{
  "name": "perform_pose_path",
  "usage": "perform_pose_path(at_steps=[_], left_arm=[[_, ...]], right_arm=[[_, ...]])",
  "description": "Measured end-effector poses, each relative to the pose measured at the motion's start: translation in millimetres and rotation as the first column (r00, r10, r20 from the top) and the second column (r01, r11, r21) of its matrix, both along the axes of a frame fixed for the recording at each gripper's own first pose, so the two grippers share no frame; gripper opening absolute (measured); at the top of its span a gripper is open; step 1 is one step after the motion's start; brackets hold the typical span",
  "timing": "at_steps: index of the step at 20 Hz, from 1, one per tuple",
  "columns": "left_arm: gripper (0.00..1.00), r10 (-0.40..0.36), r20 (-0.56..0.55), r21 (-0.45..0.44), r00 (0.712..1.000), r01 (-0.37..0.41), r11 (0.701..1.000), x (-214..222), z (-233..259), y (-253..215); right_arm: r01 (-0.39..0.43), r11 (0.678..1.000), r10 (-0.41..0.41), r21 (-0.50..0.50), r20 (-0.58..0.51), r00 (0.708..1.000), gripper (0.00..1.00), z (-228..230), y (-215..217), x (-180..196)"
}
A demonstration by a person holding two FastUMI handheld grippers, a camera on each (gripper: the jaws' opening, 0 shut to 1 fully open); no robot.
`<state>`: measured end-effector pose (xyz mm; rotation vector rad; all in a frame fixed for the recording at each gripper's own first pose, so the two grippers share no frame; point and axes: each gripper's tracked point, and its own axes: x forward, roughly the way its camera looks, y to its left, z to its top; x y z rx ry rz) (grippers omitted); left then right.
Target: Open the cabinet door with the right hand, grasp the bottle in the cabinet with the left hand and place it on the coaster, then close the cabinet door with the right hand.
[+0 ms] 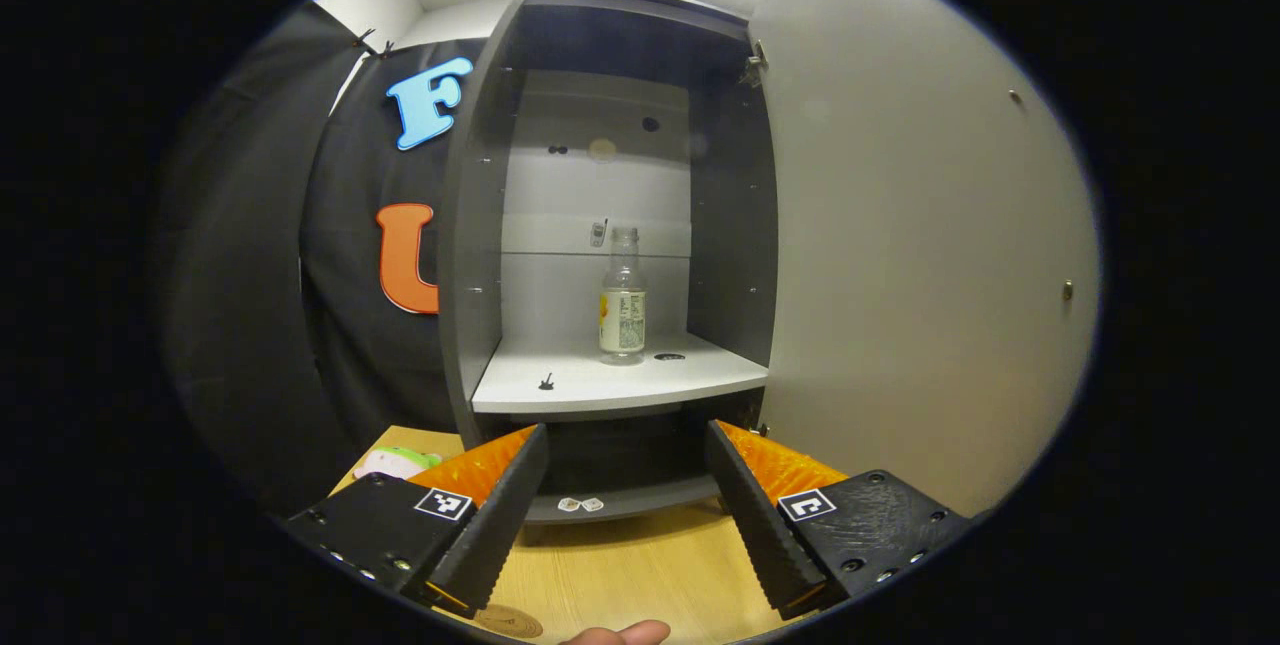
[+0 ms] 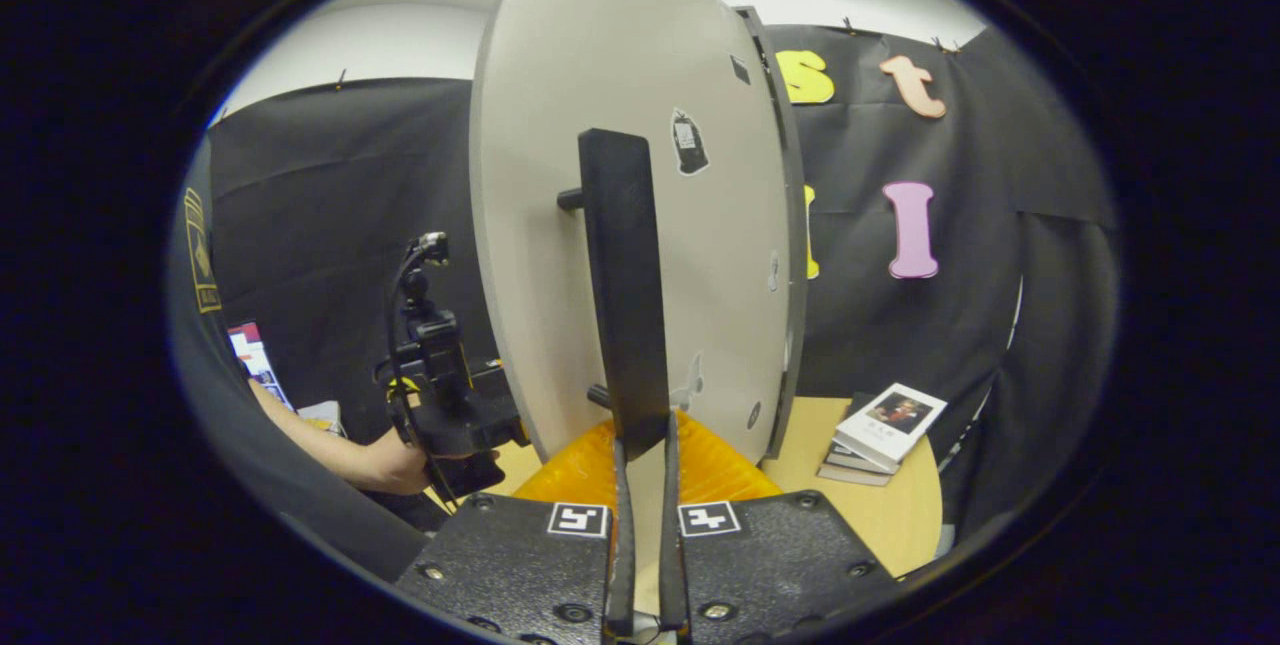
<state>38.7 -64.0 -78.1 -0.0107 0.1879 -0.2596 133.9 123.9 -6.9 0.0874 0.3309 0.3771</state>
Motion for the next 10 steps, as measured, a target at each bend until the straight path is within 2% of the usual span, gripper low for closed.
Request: perform_pose_path(at_steps=[5,9,10], left_arm=[[0.95,0.0,0.036,0.015,0.999,0.0,1.0,60,5,-11],[0.95,0.028,0.032,0.007,0.999,-0.028,1.0,114,-1,-21],[0.95,0.035,0.024,0.011,0.999,-0.035,0.999,125,-4,-24]], right_arm=[[0.093,0.996,-0.093,0.011,-0.007,0.996,0.12,-1,-8,2],[0.17,0.985,-0.171,0.02,0.017,0.985,0.11,3,-16,5],[0.17,0.985,-0.17,0.018,0.011,0.985,0.14,2,-16,3]])
